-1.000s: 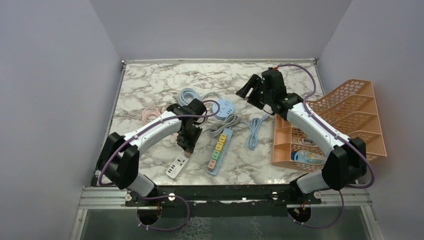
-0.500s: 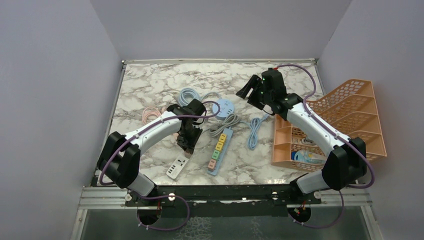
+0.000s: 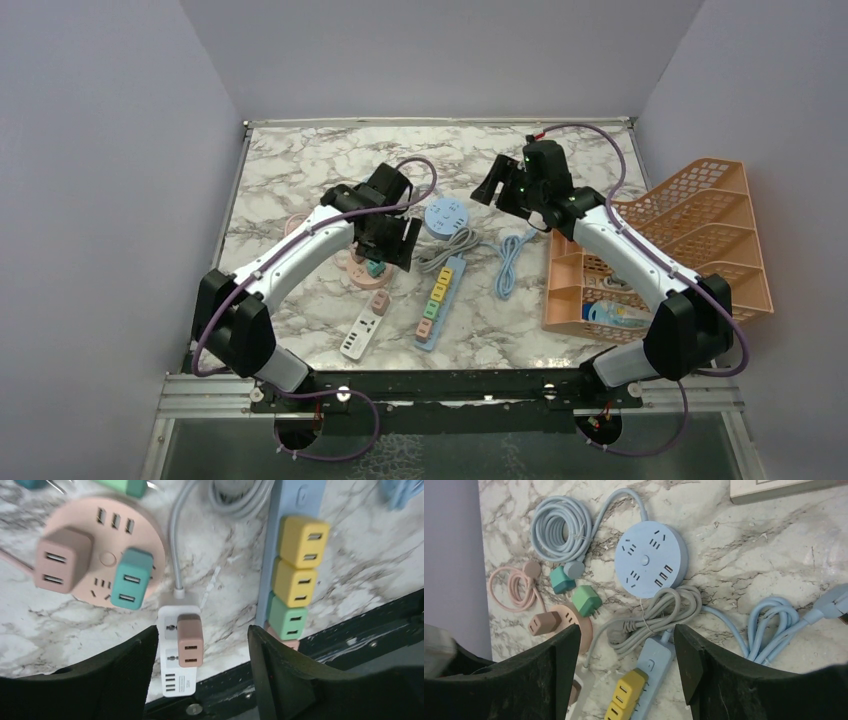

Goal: Insert the plug

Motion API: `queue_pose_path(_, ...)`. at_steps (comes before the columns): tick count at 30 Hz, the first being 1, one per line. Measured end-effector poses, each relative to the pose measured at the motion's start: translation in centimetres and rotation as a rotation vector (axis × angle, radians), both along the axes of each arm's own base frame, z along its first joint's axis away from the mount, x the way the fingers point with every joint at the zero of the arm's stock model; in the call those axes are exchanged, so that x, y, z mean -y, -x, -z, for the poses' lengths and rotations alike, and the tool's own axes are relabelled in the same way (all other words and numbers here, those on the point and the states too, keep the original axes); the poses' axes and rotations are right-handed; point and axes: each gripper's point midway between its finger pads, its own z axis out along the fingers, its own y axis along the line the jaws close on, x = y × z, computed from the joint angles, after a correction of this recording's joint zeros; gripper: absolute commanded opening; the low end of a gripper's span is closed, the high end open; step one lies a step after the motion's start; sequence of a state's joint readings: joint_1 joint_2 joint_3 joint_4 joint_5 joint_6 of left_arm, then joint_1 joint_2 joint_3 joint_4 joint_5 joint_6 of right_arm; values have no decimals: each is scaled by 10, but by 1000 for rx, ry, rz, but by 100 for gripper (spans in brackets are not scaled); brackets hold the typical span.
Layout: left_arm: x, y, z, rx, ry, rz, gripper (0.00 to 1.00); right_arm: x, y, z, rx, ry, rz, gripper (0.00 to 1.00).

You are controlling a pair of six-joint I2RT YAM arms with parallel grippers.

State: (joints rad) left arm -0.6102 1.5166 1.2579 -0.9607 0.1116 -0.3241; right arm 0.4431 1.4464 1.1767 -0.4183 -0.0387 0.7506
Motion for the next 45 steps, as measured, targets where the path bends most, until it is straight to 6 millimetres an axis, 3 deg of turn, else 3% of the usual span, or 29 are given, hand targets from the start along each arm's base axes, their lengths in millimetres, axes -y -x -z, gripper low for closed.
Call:
queue_pose_path(4,3,-25,-38,122,61,-53,69,-9,3,3,27,31,-124,68)
queue_pose_path(10,-14,-57,-80,311,72,-224,69,-40,1,27,21,90,-320,68)
queue_pose_path(16,-29,-77,-129,534,183,-431,69,-112,16,56,24,167,-543,68)
queue_pose_path(20,-34,-84,-151,621,254,-514,69,-152,21,71,40,211,-647,68)
queue_pose_path(26,-34,-93,-161,670,296,-565,69,-184,4,86,78,266,-706,62)
queue_pose_path(32,-33,-97,-166,692,310,-576,69,-202,-5,108,72,318,-725,56)
queue_pose_path(45,-32,-99,-162,695,311,-568,70,-208,8,151,-2,392,-798,57)
